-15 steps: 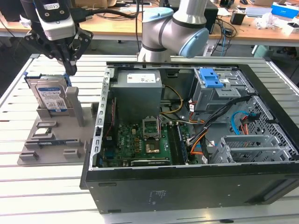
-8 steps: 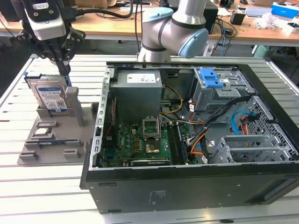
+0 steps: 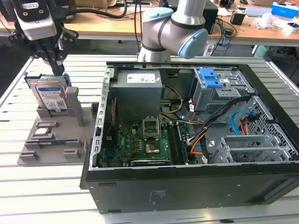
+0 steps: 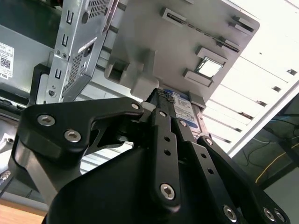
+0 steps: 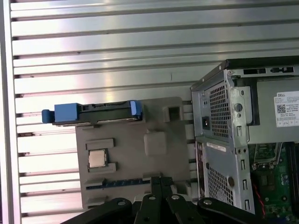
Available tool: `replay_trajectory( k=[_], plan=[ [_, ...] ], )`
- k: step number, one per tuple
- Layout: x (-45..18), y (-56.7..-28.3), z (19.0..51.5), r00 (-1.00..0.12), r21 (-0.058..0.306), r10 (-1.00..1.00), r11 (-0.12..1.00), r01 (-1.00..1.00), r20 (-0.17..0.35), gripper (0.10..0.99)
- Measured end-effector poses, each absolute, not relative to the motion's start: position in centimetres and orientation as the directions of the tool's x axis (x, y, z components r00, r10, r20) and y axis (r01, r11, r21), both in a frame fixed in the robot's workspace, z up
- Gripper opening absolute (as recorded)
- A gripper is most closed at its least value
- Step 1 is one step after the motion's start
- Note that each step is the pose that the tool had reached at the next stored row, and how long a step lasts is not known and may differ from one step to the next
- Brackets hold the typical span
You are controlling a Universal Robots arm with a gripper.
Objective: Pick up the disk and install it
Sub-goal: 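Reach for the disk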
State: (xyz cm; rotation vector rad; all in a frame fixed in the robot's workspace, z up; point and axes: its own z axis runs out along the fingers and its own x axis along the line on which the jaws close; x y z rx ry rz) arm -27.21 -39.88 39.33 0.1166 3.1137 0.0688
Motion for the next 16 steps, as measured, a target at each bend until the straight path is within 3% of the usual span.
replay_trajectory(
  k=[16],
  plan=[
    [-30.5,-39.9,39.3,-0.997,0.045,0.075,0.996,0.074,-0.023,0.106]
  ],
)
